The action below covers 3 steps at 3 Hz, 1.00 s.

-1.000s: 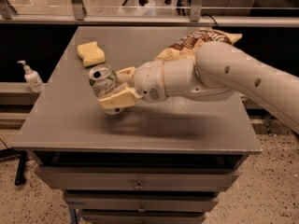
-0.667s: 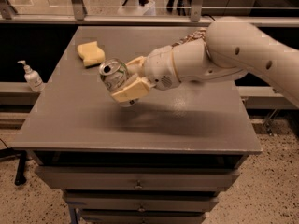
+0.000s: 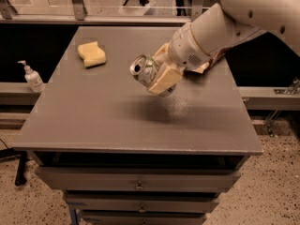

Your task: Knock 7up can over

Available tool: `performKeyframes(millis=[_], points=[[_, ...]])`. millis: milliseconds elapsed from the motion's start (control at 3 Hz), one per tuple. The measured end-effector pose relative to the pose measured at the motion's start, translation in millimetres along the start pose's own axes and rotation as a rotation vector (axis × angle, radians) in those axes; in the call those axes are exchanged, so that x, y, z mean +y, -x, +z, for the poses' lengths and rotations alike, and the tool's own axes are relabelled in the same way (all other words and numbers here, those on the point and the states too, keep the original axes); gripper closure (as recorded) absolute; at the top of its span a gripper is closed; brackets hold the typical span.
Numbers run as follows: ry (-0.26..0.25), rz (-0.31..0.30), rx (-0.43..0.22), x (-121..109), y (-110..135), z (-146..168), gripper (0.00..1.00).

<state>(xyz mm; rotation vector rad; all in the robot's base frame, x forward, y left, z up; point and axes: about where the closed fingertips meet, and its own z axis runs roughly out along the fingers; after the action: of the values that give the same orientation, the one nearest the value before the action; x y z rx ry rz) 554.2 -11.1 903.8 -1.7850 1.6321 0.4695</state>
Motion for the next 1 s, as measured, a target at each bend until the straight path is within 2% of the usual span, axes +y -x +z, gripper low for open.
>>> performKeyframes(millis=[333, 667, 1000], points=[[0.022, -0.089, 0.215, -6.9, -35.2, -19.2, 1.00], [0.046, -0.211, 0.412, -6.2, -60.2, -30.0, 1.00], [0.028, -0.274, 0.591, -6.5, -86.1, -38.2, 0.83]])
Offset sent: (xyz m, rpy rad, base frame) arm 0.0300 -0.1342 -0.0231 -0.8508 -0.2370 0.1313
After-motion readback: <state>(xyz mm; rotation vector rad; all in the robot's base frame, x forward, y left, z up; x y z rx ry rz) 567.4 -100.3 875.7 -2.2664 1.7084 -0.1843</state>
